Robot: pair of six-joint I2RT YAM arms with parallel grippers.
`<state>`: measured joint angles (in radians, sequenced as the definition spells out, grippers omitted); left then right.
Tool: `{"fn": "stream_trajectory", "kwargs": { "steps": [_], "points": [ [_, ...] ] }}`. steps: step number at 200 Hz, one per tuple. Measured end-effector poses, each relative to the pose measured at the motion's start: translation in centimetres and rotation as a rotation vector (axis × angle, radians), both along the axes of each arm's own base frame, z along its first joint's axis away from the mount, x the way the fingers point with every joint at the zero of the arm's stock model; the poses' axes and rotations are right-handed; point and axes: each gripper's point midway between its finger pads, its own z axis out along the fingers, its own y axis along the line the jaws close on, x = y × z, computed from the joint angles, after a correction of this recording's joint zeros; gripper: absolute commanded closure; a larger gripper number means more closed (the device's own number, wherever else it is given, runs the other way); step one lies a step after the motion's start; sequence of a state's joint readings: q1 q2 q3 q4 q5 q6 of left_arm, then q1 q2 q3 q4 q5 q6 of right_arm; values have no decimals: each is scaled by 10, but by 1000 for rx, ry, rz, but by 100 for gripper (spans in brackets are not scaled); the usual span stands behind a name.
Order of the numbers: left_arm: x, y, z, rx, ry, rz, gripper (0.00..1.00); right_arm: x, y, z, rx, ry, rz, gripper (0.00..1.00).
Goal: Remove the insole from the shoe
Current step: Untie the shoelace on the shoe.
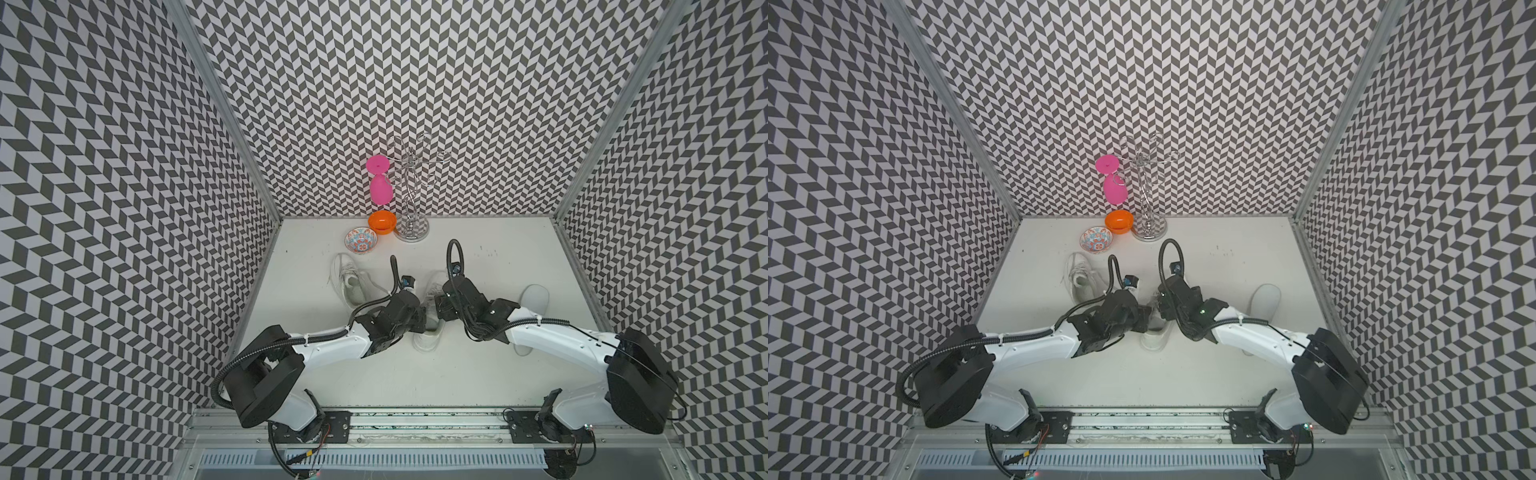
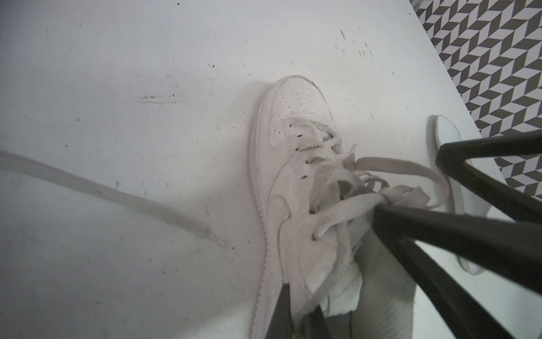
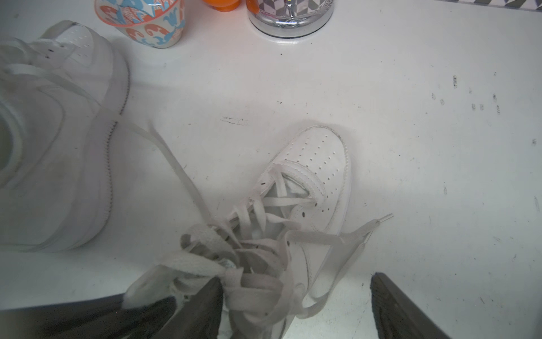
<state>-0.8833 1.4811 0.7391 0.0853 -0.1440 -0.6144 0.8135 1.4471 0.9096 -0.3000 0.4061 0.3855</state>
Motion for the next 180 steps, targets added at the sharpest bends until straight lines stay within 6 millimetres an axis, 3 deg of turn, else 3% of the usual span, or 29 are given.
{"fn": "stream_trajectory", "kwargs": {
  "steps": [120,180],
  "points": [
    [-6,-6,0,-3,-1,-22,100,26,-36,10,-84,-118,-213,16],
    [-8,-9,1,-7,-3,-30,100,47,-40,32,-16,-170,-264,10]
  ]
}}
